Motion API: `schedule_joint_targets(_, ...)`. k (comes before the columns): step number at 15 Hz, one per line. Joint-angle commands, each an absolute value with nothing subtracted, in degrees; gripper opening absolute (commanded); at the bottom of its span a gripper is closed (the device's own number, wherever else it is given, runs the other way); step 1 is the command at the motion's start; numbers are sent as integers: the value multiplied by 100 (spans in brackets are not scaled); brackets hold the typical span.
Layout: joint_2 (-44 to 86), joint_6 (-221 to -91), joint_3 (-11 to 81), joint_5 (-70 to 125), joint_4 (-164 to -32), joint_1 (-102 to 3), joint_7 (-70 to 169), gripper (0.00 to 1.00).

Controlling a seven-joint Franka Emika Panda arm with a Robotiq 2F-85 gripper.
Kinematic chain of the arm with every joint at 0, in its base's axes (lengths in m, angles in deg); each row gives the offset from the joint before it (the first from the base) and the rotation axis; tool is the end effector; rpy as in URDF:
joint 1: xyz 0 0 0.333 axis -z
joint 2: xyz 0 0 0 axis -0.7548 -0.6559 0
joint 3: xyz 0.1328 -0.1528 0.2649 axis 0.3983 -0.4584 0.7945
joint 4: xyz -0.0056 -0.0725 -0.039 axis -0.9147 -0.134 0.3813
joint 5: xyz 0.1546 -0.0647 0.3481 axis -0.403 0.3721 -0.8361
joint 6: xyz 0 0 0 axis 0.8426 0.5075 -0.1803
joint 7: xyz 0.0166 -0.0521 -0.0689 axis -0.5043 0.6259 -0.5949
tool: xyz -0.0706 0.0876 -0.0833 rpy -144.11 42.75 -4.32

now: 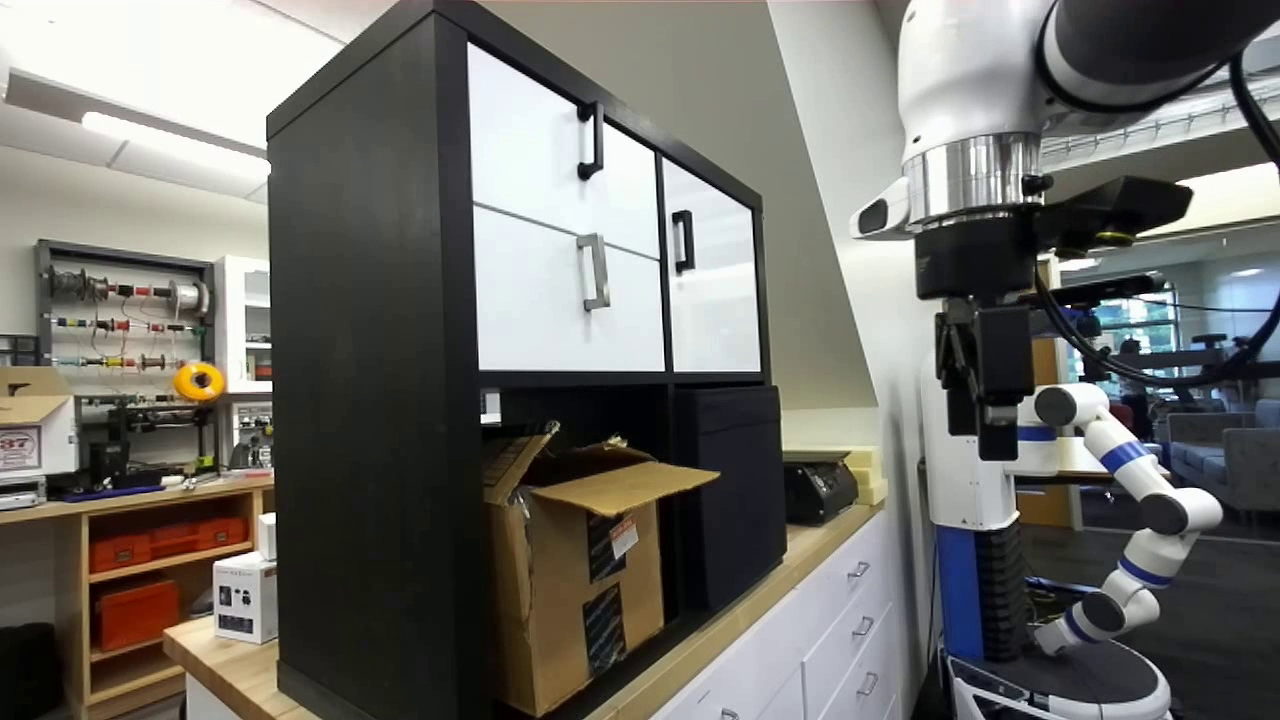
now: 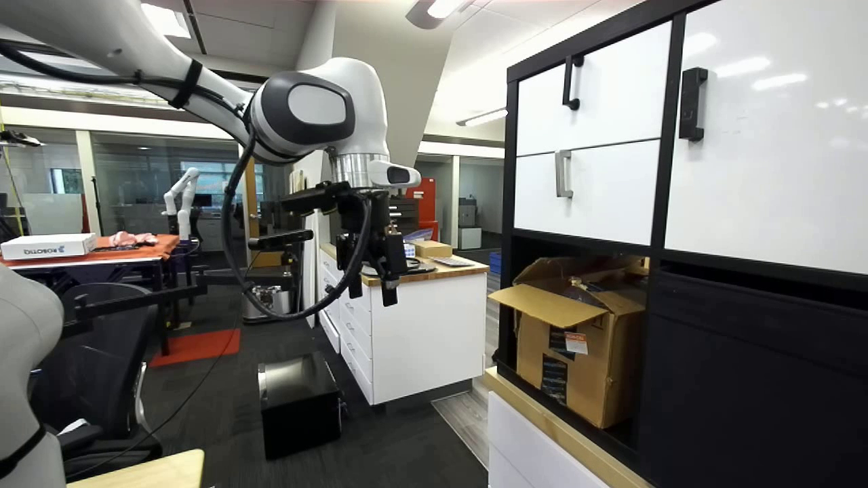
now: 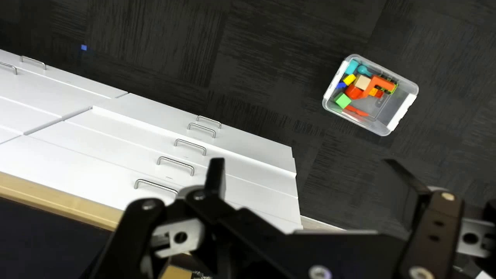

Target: Move the cardboard box forwards

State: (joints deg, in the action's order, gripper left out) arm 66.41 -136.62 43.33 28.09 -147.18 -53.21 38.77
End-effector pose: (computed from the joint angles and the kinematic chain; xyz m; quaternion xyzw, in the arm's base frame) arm 0.3820 0.0540 0.4597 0.9889 0.1393 0.0255 0.0442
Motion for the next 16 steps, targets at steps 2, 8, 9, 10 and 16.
schedule_joint_targets(2, 6266, -13477, 4153, 2757, -14342, -5441, 3434, 100)
schedule_joint_targets(8, 6196, -14046, 4100, 2937, -14315, -5443, 2860, 100)
schedule_joint_targets(9, 6201, -14219, 4083, 2995, -14328, -5441, 2722, 100)
schedule_joint_targets(10, 6199, -14377, 4066, 3029, -14340, -5441, 2611, 100)
schedule_joint_targets(16, 5891, -15505, 3888, 3188, -14275, -5440, 1935, 100)
